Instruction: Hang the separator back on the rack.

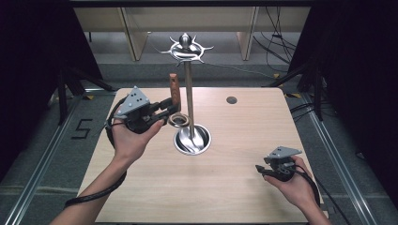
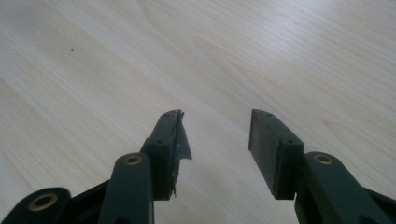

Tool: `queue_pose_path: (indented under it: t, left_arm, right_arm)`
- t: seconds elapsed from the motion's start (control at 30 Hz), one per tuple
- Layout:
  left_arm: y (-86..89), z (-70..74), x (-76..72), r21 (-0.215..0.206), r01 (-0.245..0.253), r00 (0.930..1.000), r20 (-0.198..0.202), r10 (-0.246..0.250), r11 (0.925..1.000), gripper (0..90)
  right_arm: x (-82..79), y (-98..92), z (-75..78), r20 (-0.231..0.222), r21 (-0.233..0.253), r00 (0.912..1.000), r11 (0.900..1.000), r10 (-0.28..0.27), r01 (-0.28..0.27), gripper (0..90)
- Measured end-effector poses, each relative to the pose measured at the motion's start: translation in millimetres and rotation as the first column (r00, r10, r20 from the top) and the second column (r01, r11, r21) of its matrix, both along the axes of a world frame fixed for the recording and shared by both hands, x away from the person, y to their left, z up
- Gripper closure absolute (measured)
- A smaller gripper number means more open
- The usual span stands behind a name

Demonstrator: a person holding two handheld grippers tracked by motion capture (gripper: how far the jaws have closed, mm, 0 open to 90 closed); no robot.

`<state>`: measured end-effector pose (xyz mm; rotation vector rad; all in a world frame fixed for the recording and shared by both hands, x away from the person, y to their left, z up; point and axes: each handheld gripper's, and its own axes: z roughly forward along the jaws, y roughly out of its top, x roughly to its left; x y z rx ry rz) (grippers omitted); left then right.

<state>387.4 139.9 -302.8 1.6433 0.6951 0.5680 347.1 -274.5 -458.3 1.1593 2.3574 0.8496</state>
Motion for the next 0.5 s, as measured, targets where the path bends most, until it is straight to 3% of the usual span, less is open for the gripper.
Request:
queue_pose_path:
  t: [0.5]
  left_arm:
    - [-1.4,7.3,2.8,0.002,0.0,0.9999,0.01,0.0,1.0,70.0]
  right_arm:
    - [-0.2,0.3,-0.1,0.0,0.002,1.0,1.0,-0.003,0.003,54.9]
